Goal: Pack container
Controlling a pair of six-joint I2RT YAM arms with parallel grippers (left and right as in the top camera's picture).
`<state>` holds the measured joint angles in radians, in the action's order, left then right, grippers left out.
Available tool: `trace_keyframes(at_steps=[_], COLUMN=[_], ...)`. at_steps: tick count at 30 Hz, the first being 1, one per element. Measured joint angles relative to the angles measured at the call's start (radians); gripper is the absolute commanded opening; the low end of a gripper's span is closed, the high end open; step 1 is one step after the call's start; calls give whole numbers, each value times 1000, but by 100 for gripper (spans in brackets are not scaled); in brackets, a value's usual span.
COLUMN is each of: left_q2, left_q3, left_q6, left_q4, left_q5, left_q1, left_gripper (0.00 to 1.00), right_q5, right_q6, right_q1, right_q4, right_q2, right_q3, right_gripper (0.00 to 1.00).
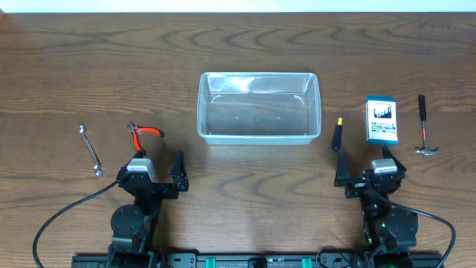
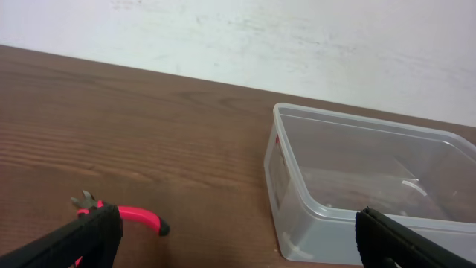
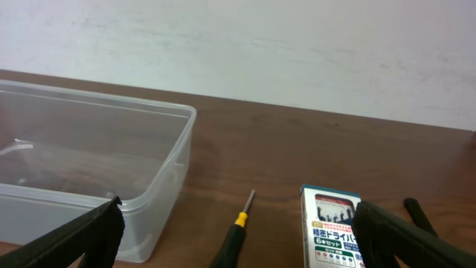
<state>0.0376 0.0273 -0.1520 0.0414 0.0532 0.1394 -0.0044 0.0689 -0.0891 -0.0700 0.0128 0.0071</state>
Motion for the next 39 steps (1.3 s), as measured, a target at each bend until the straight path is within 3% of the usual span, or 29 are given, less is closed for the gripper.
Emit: trace_keyframes(at_steps=[39], left_q2=[0], left_q3=[0], left_q6=[0], left_q4=[0], left_q5=[0], left_q1=[0], left_gripper=[98], right_q5=[0], right_q6=[-41], right_q1=[0], right_q4=[0], right_q2=[0], right_q3=[0], right_gripper=[99])
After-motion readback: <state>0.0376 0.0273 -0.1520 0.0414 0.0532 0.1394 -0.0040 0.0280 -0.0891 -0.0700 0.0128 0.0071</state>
